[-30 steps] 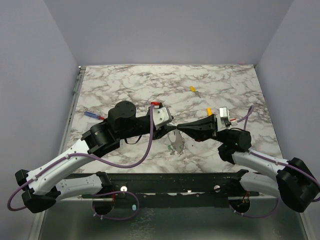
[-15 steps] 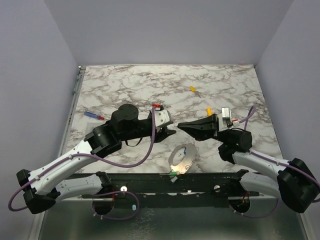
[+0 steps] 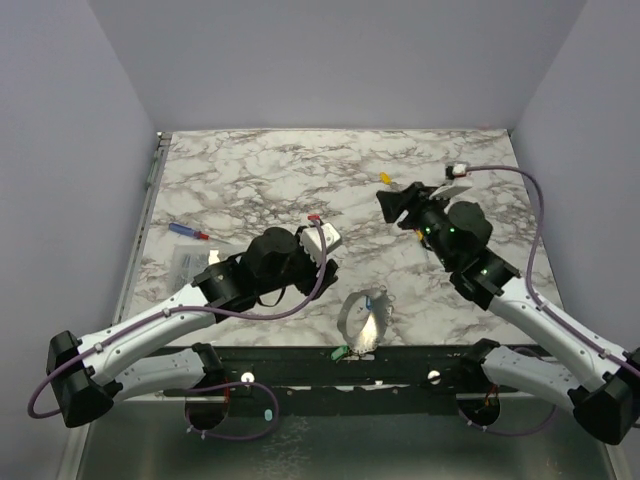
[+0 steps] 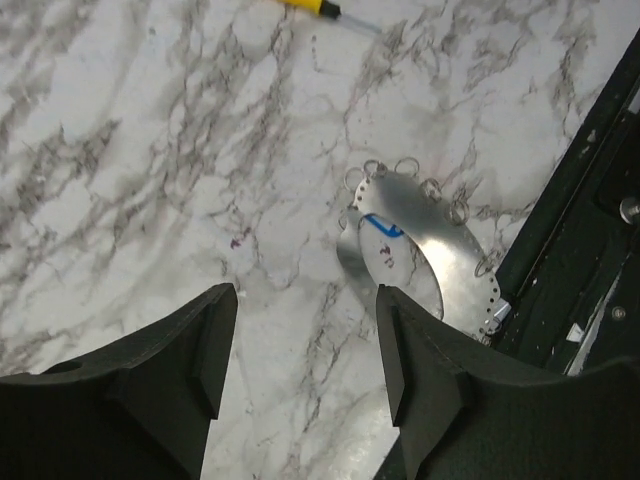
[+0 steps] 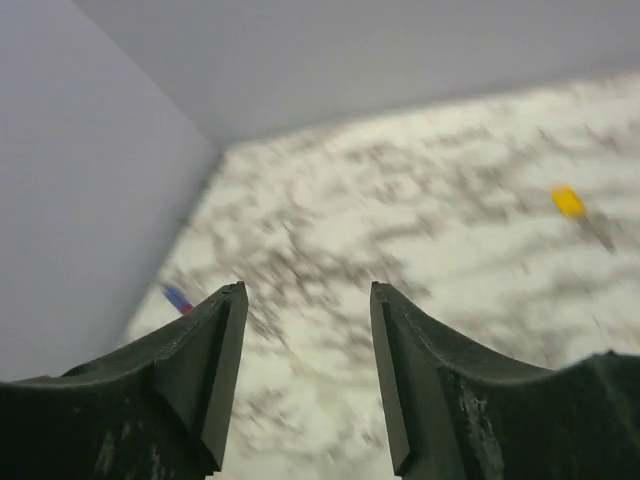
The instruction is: Put the keys on the keyring
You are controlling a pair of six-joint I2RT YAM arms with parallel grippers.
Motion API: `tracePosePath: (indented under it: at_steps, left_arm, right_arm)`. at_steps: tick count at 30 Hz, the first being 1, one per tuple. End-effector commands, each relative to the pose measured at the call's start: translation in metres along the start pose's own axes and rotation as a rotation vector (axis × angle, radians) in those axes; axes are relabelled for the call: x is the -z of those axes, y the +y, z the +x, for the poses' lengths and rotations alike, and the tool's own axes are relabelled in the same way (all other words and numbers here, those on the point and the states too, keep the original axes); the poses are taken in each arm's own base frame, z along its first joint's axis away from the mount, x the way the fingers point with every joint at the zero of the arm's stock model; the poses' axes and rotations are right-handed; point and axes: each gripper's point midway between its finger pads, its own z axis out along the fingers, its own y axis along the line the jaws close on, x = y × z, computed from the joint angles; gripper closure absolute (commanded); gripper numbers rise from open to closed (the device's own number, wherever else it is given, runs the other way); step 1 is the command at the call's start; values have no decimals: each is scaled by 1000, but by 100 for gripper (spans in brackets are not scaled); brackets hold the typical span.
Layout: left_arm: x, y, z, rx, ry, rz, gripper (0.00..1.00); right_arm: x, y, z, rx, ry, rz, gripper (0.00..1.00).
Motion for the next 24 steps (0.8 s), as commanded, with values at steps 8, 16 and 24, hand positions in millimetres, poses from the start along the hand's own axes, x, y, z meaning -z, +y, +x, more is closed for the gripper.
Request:
tracePosePath:
  at_steps: [8,16,24]
  left_arm:
    - [-10,19,41,112,124,-139,34]
    - [-16,57,64,91,170,-297,34]
    - [-2,62,66,136,108,-316,34]
  right_arm:
    - [101,-121,204,-58,743,558,29]
    - [88,-118,248,-25,894,477,36]
    - [82,-129,282,66,1030,456,48]
